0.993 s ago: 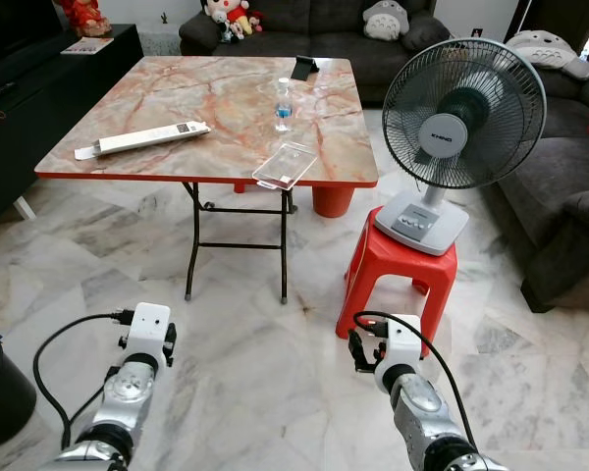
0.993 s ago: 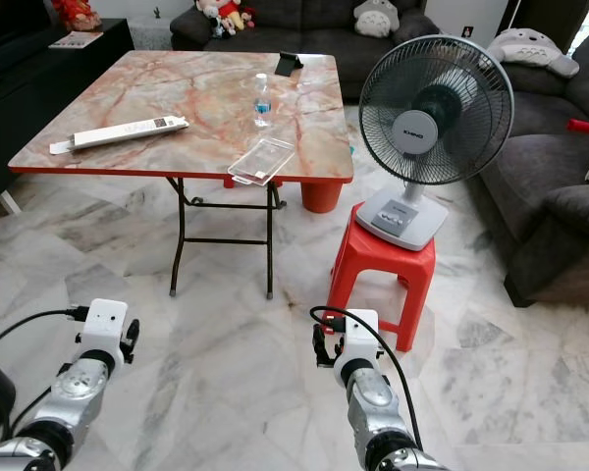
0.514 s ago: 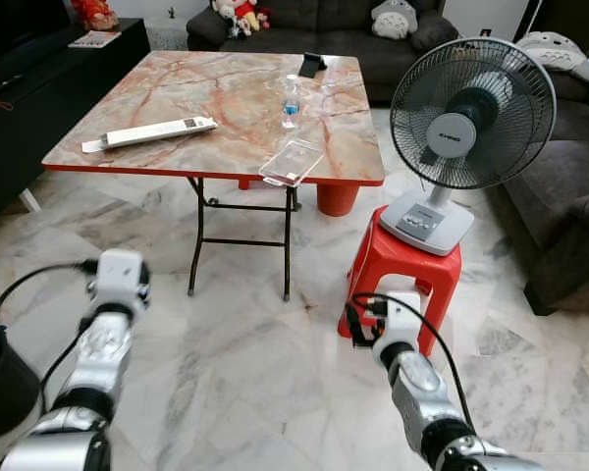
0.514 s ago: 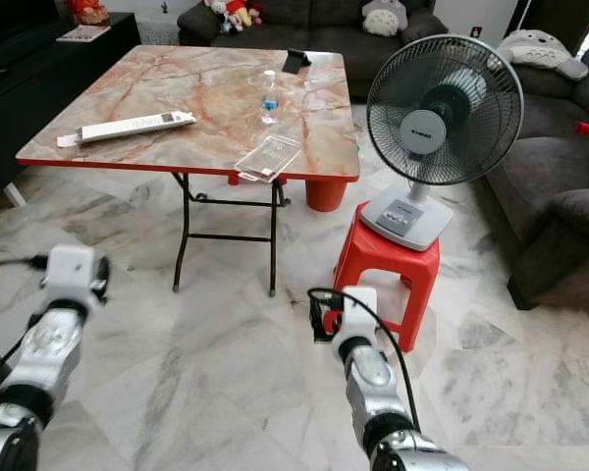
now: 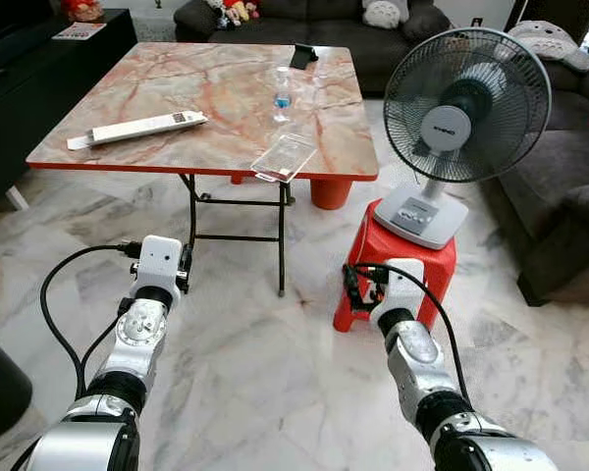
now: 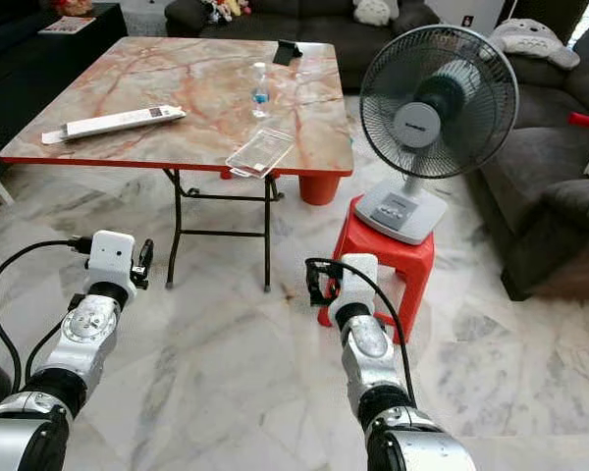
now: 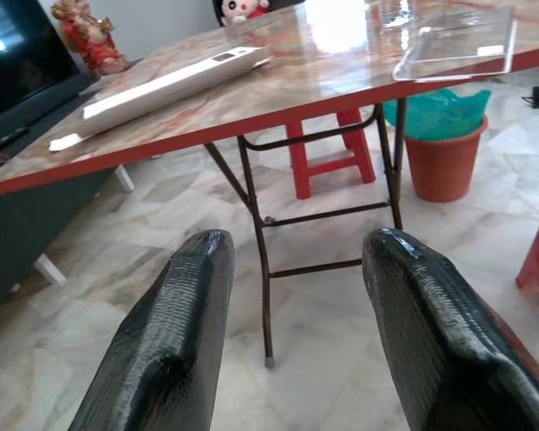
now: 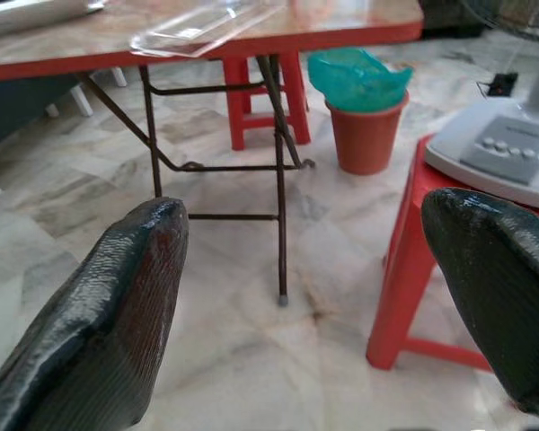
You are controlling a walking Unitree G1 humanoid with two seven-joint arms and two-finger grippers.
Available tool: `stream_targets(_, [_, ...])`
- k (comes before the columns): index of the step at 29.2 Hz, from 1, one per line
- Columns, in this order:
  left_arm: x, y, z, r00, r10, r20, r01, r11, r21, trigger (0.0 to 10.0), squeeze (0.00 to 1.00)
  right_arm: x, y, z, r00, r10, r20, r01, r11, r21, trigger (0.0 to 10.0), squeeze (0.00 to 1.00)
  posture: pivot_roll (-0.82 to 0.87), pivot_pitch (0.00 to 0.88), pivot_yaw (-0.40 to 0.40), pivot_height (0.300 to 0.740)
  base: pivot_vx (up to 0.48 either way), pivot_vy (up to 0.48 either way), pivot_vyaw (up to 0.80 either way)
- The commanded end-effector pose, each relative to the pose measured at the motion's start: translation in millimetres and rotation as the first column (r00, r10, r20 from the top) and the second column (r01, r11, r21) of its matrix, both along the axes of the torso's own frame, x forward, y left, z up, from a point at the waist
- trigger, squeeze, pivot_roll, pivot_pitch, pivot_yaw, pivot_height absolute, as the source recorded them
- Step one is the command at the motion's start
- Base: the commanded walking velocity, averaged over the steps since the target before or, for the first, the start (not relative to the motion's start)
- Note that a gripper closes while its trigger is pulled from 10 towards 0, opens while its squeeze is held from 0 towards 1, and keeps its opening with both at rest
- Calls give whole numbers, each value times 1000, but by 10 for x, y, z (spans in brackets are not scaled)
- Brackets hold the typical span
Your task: Picking trash to rubbish bin
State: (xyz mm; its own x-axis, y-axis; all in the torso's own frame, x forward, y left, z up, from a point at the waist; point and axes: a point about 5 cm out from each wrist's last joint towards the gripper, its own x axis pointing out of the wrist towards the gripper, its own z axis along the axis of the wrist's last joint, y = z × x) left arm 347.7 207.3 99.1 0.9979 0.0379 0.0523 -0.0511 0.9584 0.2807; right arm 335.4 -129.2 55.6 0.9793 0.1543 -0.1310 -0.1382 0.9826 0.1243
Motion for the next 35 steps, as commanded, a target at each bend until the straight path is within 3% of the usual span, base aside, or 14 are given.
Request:
stream_targets(1, [-2,23,29,1000,4,21,-4,1000,9,10000,0,32,27,62,999,15,30,-14,1000,-9,10000,0,21,8,-24,740,240,0,0])
stream_targets(9, [40,10,91,999,-9,33,8,999,40,10000,0,54,117,120,997,36,63,-37,999,1,10000,0,33,0,-22,740,324,0,295])
stream_targets(35, [96,-36,178,998,-40,52,37,997,62,10000,0,66,152,147,997,34,74,-37,999,39,10000,0,38,0,-17,740,358,0,-87])
